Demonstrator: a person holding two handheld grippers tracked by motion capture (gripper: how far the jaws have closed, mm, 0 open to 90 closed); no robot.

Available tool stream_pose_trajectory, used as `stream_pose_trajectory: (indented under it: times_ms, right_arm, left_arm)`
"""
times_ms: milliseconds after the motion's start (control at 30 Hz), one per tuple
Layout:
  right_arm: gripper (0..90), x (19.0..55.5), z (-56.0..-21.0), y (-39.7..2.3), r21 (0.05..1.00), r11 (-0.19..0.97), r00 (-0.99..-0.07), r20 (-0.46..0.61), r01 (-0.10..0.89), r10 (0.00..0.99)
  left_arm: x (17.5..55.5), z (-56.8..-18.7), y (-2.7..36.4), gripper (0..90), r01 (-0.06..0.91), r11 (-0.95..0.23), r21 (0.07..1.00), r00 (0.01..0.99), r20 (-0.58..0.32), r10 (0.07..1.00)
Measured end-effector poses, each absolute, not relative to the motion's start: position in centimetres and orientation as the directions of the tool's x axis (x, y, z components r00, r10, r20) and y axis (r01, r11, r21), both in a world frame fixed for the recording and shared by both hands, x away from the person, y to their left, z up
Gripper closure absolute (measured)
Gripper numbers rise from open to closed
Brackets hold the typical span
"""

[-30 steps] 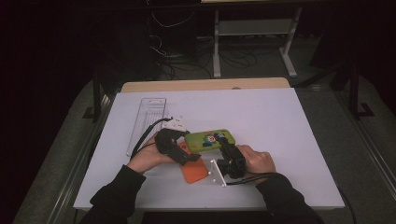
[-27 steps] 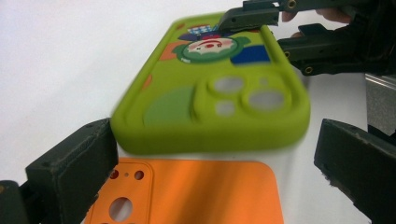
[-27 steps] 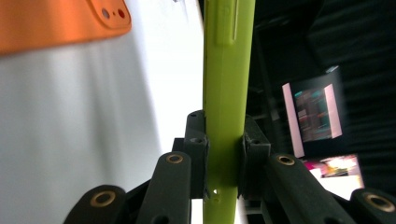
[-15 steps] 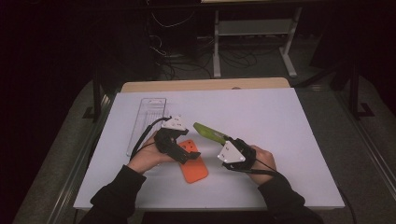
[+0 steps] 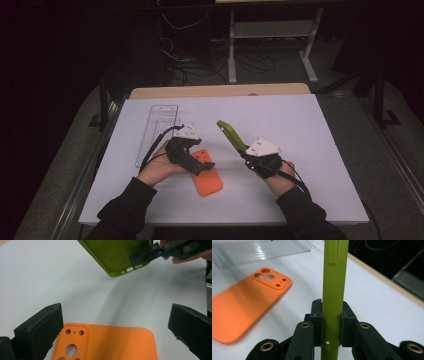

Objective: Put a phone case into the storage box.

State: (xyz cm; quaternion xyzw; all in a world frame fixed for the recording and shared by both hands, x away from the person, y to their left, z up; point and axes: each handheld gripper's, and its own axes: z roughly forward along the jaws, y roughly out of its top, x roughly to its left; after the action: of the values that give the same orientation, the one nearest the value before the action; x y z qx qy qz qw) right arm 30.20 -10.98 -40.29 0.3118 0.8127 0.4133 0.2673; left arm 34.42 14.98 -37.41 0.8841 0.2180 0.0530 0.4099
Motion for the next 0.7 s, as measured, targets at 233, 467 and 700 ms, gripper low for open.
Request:
stream_pose_trajectory:
  times_ms: [233, 467, 700]
  right_arm:
    - [75.7, 30.7, -40.2, -11.6, 0.853, 0.37, -0.658, -0.042, 0.367, 0.752]
    - [75.7, 30.9, -40.1, -12.1, 0.86, 0.295, -0.643, 0.049, 0.417, 0.765]
    - [75.7, 30.8, -40.0, -12.2, 0.863, 0.281, -0.644, 0.065, 0.419, 0.763]
  left_arm:
    - [34.4, -37.3, 14.8, 0.0, 0.355, -0.525, 0.774, 0.886, -0.099, 0.453]
    - [34.9, -37.0, 14.7, 0.0, 0.363, -0.478, 0.8, 0.875, -0.116, 0.471]
    - [35.7, -36.5, 14.0, 0.0, 0.376, -0.439, 0.816, 0.868, -0.145, 0.475]
